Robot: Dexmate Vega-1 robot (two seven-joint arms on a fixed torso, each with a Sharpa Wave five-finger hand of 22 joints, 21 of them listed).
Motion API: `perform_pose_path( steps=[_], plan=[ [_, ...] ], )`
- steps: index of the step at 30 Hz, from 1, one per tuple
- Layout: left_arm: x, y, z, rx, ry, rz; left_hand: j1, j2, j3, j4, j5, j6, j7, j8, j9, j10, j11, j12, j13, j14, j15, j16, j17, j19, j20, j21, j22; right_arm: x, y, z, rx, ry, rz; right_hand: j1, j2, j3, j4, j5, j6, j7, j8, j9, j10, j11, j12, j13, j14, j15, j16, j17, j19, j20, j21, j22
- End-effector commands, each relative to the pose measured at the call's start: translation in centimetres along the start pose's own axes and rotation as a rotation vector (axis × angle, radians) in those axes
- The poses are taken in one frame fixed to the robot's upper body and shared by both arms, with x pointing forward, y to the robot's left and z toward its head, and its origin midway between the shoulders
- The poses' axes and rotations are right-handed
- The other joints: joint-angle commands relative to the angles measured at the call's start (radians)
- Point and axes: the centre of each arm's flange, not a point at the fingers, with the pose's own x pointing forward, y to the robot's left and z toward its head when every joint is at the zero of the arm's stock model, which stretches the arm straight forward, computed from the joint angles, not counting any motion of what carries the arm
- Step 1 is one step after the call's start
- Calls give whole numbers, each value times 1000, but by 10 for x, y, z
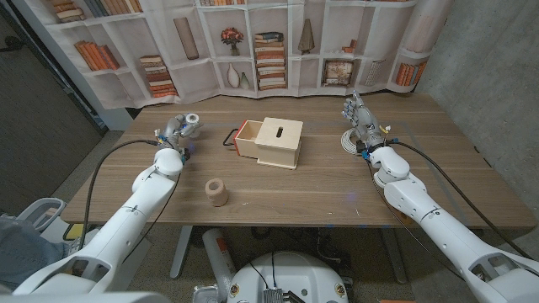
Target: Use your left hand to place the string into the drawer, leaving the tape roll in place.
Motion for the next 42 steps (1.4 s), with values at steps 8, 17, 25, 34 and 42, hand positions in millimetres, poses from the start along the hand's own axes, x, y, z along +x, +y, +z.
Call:
perform_pose_path(
  steps=[8, 17, 25, 34, 42],
  plan=[
    [-2, -8, -1, -133, -16, -50, -6, 9, 9, 17, -12, 66, 27, 0, 1, 13, 5, -10, 1, 5, -62, -7, 2, 11, -12, 6, 5, -2, -3, 8, -15, -6, -8, -2, 3, -1, -1, 3, 12, -2, 1, 6, 10, 2, -7, 6, 6, 2, -4, 4, 8, 1, -5, 6],
    [-4, 2, 8, -147, -47, -68, -6, 9, 9, 19, -19, 69, 26, -3, 1, 18, 10, -13, 1, 6, -60, -10, 2, 12, -14, 6, 6, -1, -2, 5, -6, -9, -14, -2, 3, -1, -1, 4, 12, -2, 1, 6, 11, 2, -7, 6, 6, 2, -4, 4, 10, 1, -8, 6],
    [-3, 7, 13, -173, -80, -138, -6, 9, 9, 20, -24, 75, 24, -4, 0, 19, 9, -17, 1, 6, -62, -13, 2, 10, -17, 5, 6, 2, 2, 0, 6, -10, -11, -2, 4, -2, -2, 4, 13, 0, 1, 6, 12, 3, -7, 6, 8, 2, -4, 4, 11, 1, -10, 6],
    [-6, 13, 23, -146, -113, -149, -9, 8, 8, 23, -32, 84, 22, -5, 0, 24, 9, -21, 1, -1, -65, -21, 2, -11, -25, -4, 6, 5, 5, 0, 10, -13, -7, -2, 4, -2, -3, 4, 12, 0, 1, 6, 13, 2, -8, 6, 8, 1, -5, 4, 12, 1, -12, 6],
    [-10, 16, 31, -122, -144, -152, -10, 8, 8, 25, -37, 88, 19, -7, 0, 28, 7, -24, 1, -1, -66, -24, 2, -14, -28, -6, 6, 5, 6, 1, 11, -21, -7, -2, 4, -2, -3, 4, 13, 0, 1, 6, 13, 2, -8, 6, 9, 1, -4, 4, 13, 0, -14, 6]
  ],
)
